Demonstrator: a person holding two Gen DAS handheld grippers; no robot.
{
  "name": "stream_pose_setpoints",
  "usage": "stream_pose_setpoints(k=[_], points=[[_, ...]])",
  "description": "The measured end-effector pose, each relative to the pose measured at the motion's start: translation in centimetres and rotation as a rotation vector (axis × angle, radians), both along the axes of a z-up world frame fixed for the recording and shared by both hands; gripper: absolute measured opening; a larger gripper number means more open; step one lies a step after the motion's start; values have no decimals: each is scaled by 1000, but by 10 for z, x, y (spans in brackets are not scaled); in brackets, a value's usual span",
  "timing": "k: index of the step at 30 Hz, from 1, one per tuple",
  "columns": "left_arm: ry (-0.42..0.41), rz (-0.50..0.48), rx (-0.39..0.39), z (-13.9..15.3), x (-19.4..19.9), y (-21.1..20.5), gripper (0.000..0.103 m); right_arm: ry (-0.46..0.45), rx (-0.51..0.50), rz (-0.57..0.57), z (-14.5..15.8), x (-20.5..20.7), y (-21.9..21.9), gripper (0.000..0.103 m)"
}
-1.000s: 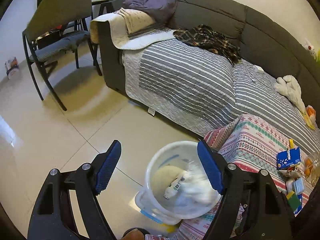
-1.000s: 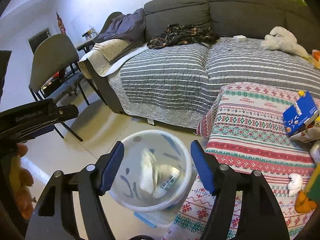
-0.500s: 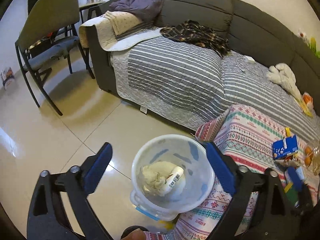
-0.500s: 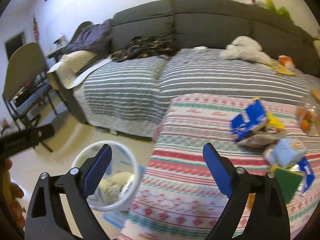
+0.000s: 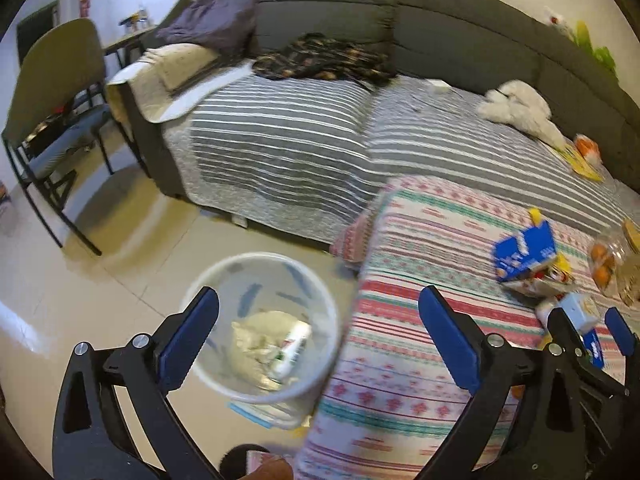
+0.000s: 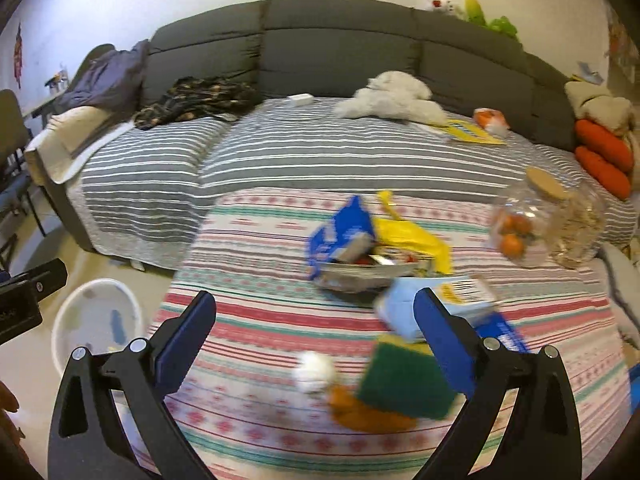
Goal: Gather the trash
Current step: 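Return to the table and grasp the white tissue ball with the left tool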
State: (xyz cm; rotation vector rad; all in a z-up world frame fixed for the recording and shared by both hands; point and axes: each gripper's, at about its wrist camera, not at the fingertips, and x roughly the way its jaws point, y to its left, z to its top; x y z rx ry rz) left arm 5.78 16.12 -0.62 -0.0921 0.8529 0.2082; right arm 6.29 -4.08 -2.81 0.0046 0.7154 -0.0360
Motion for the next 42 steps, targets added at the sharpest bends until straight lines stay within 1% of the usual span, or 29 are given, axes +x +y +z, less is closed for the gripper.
stream_pose_setpoints(k=[7, 12, 14, 15, 17, 18, 19, 20, 21, 22, 23, 24, 25, 27, 28, 30, 33, 37, 40, 41, 42], points=[[87, -78, -54, -25, 14, -54, 96, 10, -48, -57, 0, -9, -63, 96], [142, -137, -50, -43, 22, -94, 96, 25, -39, -96, -6, -19, -106, 96], [169, -176, -45, -51, 26, -113, 95, 34, -30, -108, -12, -23, -124, 96], [179, -192, -47, -54, 28, -119, 94, 40, -28, -115, -15, -25, -130, 96], [203, -213, -44, -62, 33, -131, 87, 64, -13, -124, -23, -26, -141, 96], [218, -216, -35, -67, 36, -135, 82, 84, 6, -126, -27, -25, -147, 96], [242, -216, -29, -73, 40, -138, 74, 104, 31, -126, -29, -24, -152, 96], [263, -218, -37, -78, 44, -140, 70, 131, 78, -116, -30, -23, -157, 96], [289, -224, -64, -83, 47, -141, 63, 142, 108, -105, -31, -22, -158, 96], [306, -229, -90, -86, 49, -141, 60, 154, 145, -90, -30, -22, -161, 96], [324, -240, -125, -89, 51, -142, 60, 165, 169, -78, -30, -22, -163, 96], [331, -249, -134, -90, 52, -145, 60, 172, 180, -70, -30, -23, -163, 96], [335, -257, -126, -91, 53, -148, 60, 181, 190, -57, -30, -23, -163, 96], [351, -264, -87, -96, 55, -155, 59, 196, 197, -38, -31, -24, -162, 96], [361, -262, -81, -99, 55, -157, 55, 202, 198, -27, -32, -24, -160, 96], [389, -263, -92, -106, 58, -158, 51, 215, 198, -1, -33, -26, -157, 96], [396, -273, -108, -108, 60, -161, 51, 238, 196, 60, -36, -29, -148, 96], [410, -303, -153, -109, 61, -166, 51, 265, 172, 151, -44, -38, -131, 96], [418, -319, -149, -110, 61, -169, 51, 287, 170, 207, -52, -45, -121, 96], [433, -326, -152, -113, 62, -170, 51, 288, 168, 228, -56, -48, -116, 96], [450, -332, -158, -117, 62, -171, 47, 284, 167, 239, -58, -50, -113, 95]])
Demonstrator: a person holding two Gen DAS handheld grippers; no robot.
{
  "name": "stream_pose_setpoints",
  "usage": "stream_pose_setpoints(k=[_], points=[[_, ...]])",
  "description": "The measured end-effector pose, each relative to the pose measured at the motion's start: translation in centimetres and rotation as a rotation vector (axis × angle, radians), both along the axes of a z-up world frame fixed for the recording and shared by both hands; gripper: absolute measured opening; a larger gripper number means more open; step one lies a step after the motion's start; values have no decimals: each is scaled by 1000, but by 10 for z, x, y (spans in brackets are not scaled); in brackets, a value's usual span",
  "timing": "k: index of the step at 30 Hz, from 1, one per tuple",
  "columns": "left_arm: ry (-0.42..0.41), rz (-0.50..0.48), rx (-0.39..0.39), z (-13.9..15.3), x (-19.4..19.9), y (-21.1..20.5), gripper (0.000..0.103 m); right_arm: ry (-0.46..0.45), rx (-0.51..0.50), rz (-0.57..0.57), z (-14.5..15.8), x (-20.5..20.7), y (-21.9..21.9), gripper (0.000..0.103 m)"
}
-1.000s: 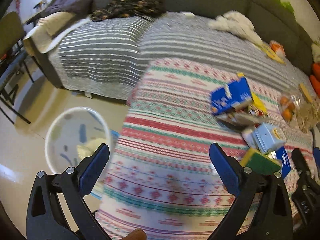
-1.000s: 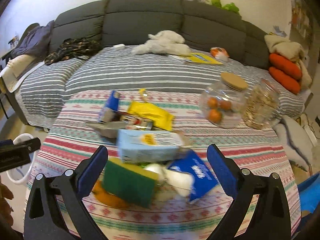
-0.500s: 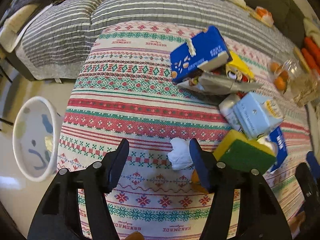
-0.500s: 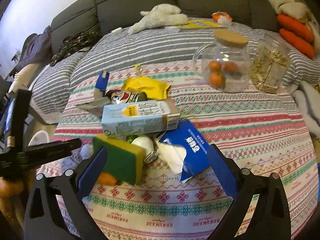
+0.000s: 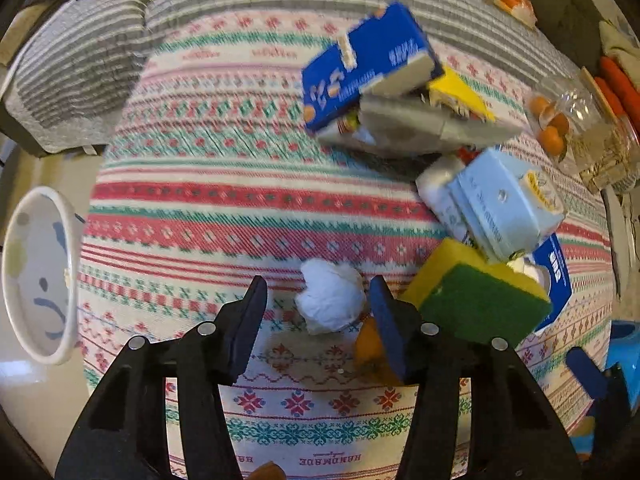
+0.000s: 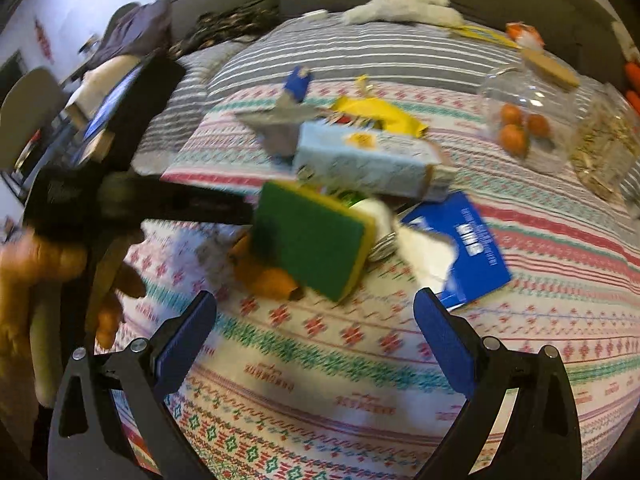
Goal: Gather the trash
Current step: 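Return to the table and grasp the white tissue ball with the left tool, then grasp the orange peel with the right tool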
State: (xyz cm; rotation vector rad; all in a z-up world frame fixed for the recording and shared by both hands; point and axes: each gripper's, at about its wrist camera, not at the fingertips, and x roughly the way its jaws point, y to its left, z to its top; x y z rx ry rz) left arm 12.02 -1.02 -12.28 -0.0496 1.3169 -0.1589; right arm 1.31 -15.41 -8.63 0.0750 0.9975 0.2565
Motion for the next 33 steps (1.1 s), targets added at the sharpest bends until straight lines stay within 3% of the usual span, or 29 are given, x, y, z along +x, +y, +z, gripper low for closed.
stream_pose_setpoints(k=[1, 4, 11, 14, 21, 26, 33], points=[[16, -7, -6, -4, 1, -2, 30, -4, 5, 15, -3, -2, 4, 92], [5, -9, -10, -4, -1, 0, 24, 18, 43, 56, -11, 0, 14, 74], [-155, 9, -12, 49, -12, 28, 23, 22, 73, 82, -21, 4, 37, 58], [-188, 31, -32, 64, -18, 42, 24, 34, 85, 73, -27, 7, 41, 51], [-227, 67, -57, 79, -23, 60, 24, -117, -7, 167, -17, 15, 74, 45], [-259, 79, -43, 88, -36, 76, 24, -160, -72, 191, -23, 26, 91, 45], [-253, 88, -30, 85, -41, 91, 24, -142, -109, 184, -42, 39, 95, 12]])
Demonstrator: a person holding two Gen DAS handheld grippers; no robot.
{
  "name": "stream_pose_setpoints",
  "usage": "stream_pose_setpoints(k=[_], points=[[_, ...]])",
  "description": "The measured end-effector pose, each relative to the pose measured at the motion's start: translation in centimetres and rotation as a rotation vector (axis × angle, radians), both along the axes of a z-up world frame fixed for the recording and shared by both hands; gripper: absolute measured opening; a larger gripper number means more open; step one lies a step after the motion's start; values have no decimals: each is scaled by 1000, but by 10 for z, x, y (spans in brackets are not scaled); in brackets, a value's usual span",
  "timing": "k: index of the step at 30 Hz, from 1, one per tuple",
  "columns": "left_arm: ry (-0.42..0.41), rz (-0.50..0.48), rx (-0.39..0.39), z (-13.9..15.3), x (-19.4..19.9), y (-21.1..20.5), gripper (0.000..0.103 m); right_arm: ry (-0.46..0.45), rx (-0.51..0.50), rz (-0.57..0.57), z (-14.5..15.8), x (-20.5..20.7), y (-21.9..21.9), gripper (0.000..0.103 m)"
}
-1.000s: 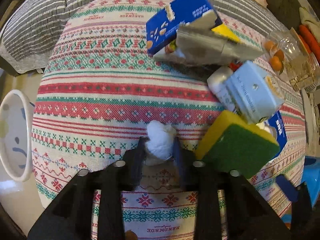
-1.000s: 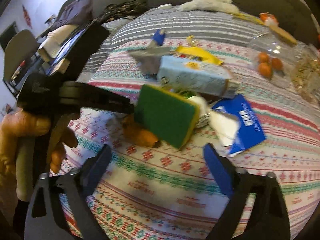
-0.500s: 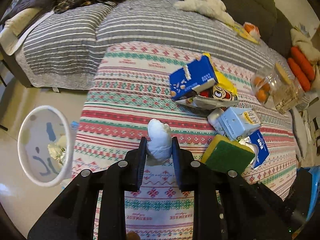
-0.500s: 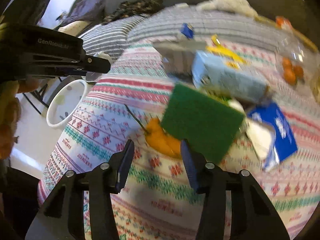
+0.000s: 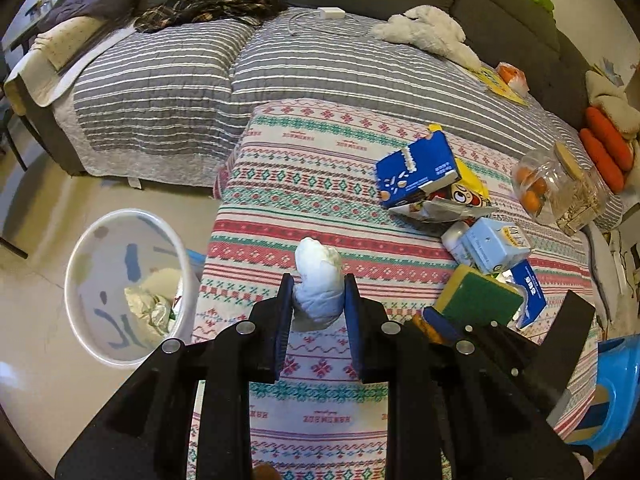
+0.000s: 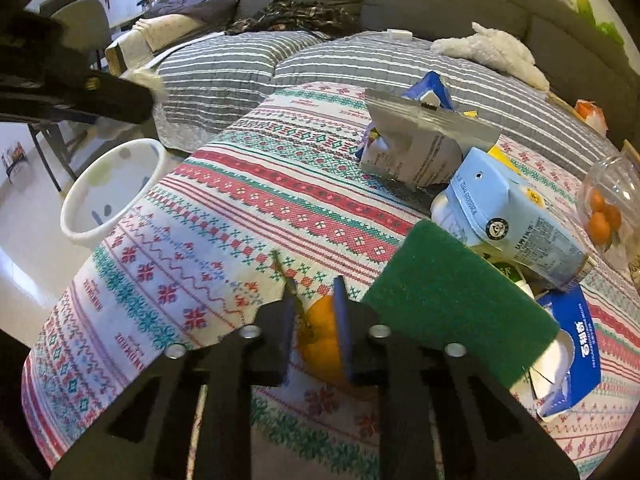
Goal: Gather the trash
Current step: 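Grasp the orange peel with the right tool, then drop the tissue ball and orange peel into the wastebasket with both tools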
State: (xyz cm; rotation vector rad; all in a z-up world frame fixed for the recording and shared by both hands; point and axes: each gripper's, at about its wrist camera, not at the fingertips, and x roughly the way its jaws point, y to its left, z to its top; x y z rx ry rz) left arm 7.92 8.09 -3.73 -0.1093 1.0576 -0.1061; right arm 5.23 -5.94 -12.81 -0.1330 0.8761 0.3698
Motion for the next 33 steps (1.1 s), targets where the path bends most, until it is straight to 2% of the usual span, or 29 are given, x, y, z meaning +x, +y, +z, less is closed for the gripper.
stream_pose_setpoints(k=[1, 2, 12, 20, 27, 33], points=[[-4, 4, 2, 0, -1, 3, 24, 1, 11, -6, 0, 1, -1, 4], [-7, 7, 6, 1, -2, 5, 24, 3, 31, -10, 3, 1, -4, 3], [-8, 35, -36, -2, -6, 31, 24, -25, 188, -84, 37, -5, -26, 2], [-11, 59, -78, -1, -6, 50, 24, -61, 238, -95, 62, -19, -24, 2], [-19, 85, -99, 3, -9, 70, 24, -70, 292, -105, 73, -17, 0, 2], [-33, 131, -92, 7, -13, 99, 24, -79, 310, -56, 84, -14, 39, 2]])
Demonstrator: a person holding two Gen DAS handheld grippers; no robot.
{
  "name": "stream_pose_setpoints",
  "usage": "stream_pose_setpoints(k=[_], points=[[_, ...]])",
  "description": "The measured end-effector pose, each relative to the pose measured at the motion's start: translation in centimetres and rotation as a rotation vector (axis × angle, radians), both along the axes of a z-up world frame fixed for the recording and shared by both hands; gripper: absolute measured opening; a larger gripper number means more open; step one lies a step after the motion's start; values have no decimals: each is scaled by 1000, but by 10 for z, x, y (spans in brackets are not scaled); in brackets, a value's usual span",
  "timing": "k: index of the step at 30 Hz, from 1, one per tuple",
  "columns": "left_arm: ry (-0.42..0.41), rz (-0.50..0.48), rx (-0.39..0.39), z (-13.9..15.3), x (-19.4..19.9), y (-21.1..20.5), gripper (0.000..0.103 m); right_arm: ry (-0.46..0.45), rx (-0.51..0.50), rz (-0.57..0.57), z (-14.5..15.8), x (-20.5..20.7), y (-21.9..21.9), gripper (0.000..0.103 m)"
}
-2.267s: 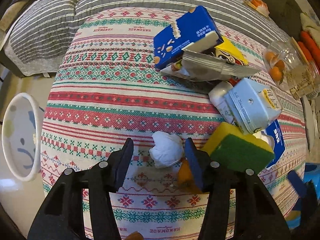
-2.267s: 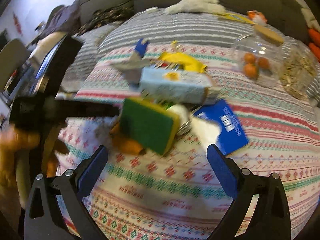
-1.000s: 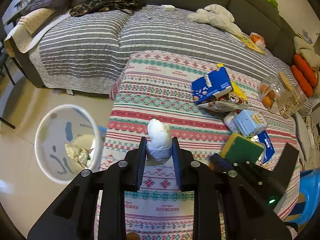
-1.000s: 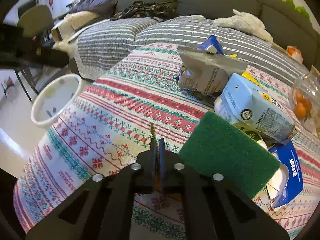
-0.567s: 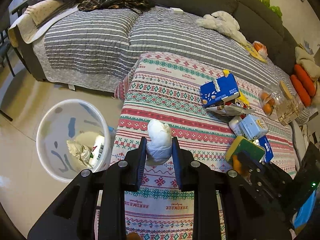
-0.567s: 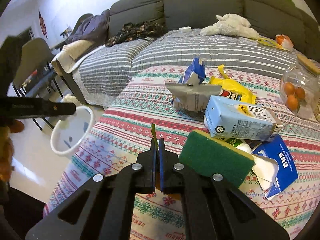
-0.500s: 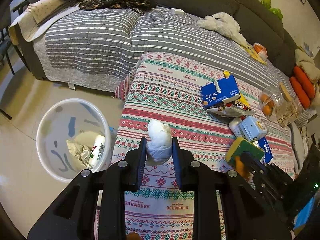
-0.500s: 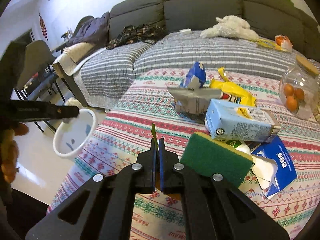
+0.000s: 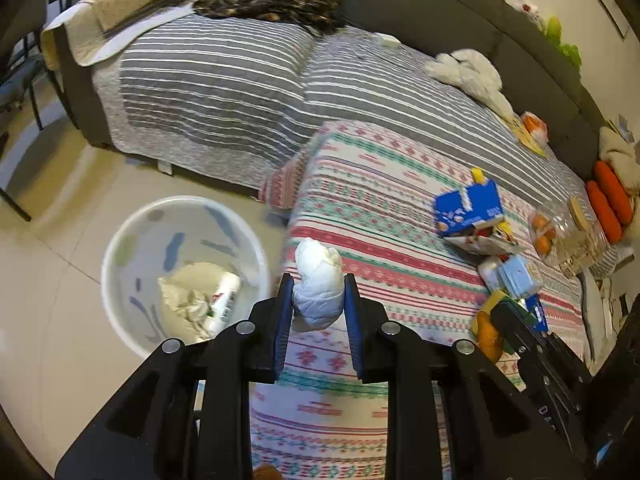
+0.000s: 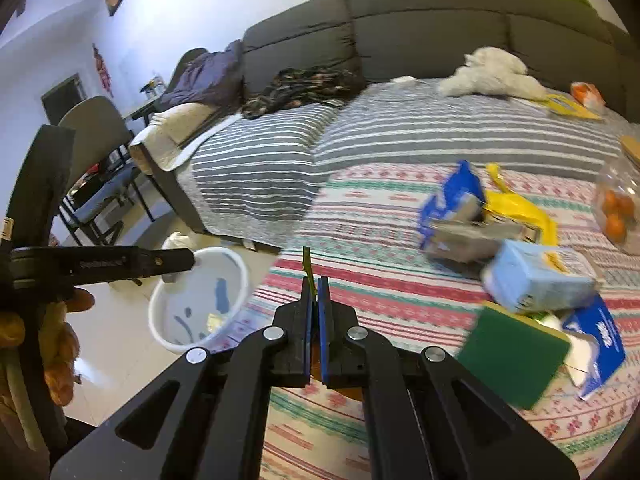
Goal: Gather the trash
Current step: 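Drop the tissue ball and orange peel into the wastebasket with both tools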
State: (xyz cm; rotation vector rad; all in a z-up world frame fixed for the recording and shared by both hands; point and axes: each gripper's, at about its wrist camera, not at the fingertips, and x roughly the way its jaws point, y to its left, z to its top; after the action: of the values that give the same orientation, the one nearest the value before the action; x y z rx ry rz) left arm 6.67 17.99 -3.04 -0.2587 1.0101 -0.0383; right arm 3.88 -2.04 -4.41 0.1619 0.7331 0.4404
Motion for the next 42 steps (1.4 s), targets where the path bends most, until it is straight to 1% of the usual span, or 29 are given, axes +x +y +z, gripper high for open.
stream_pose_setpoints(k=[8, 9, 11, 12, 13, 14, 15, 18, 19, 22, 23, 28, 32, 33, 35, 36, 37, 38, 40, 42], points=[[18, 106, 23, -7, 4, 50, 24, -15, 37, 63, 13, 5, 48, 3], [19, 113, 21, -8, 4, 55, 25, -17, 41, 72, 15, 7, 56, 3], [21, 127, 10, -8, 6, 65, 30, -18, 47, 89, 17, 10, 71, 3], [19, 138, 11, -7, 6, 70, 39, -19, 48, 96, 18, 12, 78, 3], [12, 151, 7, -5, 5, 75, 54, -20, 48, 101, 18, 12, 83, 3], [-4, 172, -5, -1, 3, 82, 59, -19, 50, 109, 18, 14, 92, 3], [-20, 188, -14, 3, 0, 89, 61, -18, 52, 114, 18, 15, 98, 3], [-57, 221, -27, 15, -10, 106, 64, -2, 64, 135, 16, 23, 120, 3], [-73, 243, -25, 20, -14, 115, 67, 2, 66, 141, 15, 25, 127, 3], [-100, 304, -7, 28, -22, 132, 70, 15, 72, 164, 12, 32, 151, 2], [-112, 338, -3, 32, -27, 142, 70, 19, 72, 171, 11, 34, 158, 3], [-140, 436, 6, 42, -40, 172, 73, 32, 66, 195, 6, 42, 194, 3], [-153, 476, 25, 46, -47, 183, 74, 26, 38, 203, 4, 45, 216, 4], [-154, 484, 31, 47, -48, 185, 74, 25, 28, 200, 4, 45, 219, 10], [-157, 498, 53, 48, -51, 188, 76, 20, 6, 186, 4, 45, 225, 34], [-157, 504, 67, 49, -51, 188, 77, 4, -10, 159, 6, 43, 225, 59], [-156, 509, 81, 49, -51, 188, 78, -23, -22, 119, 9, 40, 222, 72], [-156, 510, 88, 49, -50, 187, 79, -37, -25, 100, 12, 38, 219, 75], [-156, 509, 97, 49, -49, 184, 82, -63, -54, 53, 18, 36, 213, 86], [-156, 503, 116, 49, -48, 178, 85, -94, -110, -15, 24, 34, 205, 90]])
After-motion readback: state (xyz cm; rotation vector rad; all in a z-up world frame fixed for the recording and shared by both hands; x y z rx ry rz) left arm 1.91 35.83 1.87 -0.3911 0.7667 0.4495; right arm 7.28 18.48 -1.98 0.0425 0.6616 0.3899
